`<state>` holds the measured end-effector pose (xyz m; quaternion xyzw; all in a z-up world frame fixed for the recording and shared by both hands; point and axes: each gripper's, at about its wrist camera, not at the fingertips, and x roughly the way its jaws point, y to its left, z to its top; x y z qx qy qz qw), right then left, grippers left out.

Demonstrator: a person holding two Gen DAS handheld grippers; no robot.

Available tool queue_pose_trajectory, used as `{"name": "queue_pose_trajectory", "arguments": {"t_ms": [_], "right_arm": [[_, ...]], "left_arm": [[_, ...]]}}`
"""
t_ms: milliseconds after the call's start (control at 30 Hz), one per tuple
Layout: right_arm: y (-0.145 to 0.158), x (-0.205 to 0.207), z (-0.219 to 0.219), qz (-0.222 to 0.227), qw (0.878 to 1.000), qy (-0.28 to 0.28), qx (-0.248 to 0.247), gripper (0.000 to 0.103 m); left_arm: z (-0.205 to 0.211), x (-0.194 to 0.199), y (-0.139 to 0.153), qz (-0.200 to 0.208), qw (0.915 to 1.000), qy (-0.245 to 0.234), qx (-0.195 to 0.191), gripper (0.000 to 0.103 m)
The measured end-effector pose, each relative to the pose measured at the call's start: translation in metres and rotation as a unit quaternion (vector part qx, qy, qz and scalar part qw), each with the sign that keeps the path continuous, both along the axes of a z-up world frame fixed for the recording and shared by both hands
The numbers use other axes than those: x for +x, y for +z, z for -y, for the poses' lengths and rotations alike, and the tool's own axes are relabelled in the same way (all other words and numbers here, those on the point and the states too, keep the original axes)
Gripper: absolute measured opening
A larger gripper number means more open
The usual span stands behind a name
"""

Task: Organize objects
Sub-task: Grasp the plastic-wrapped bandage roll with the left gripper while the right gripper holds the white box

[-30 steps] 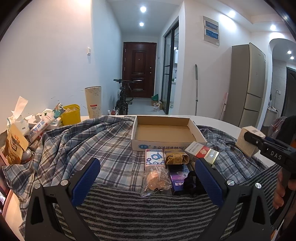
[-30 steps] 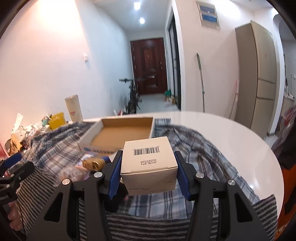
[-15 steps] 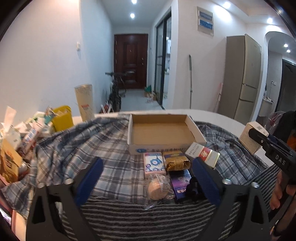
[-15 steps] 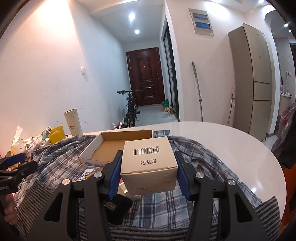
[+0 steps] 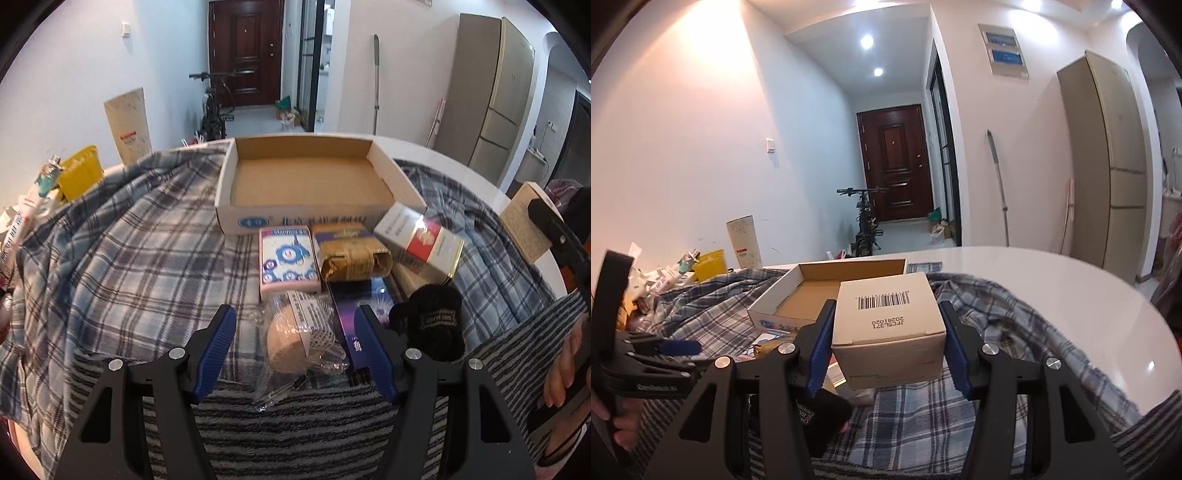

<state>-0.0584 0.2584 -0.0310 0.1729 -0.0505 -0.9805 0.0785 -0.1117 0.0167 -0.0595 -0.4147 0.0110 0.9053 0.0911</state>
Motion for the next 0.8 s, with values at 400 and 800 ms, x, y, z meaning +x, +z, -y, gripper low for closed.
{"name": "queue_pose_trajectory", "arguments": {"t_ms": [400, 800], "right_arm": [[-0.003, -0.002, -0.004, 0.005, 1.0, -0.008, -0.002, 0.053], [0.005, 0.007, -0.004, -0.014, 1.0, -0.018, 0.003, 0.053]], "left_arm": [[0.006, 0.005, -0.001, -0.007, 0.9997, 0.011, 0.018, 0.038], [0.018, 0.079, 0.063, -0.216, 0.9753, 0.045, 0.016, 0.038]]}}
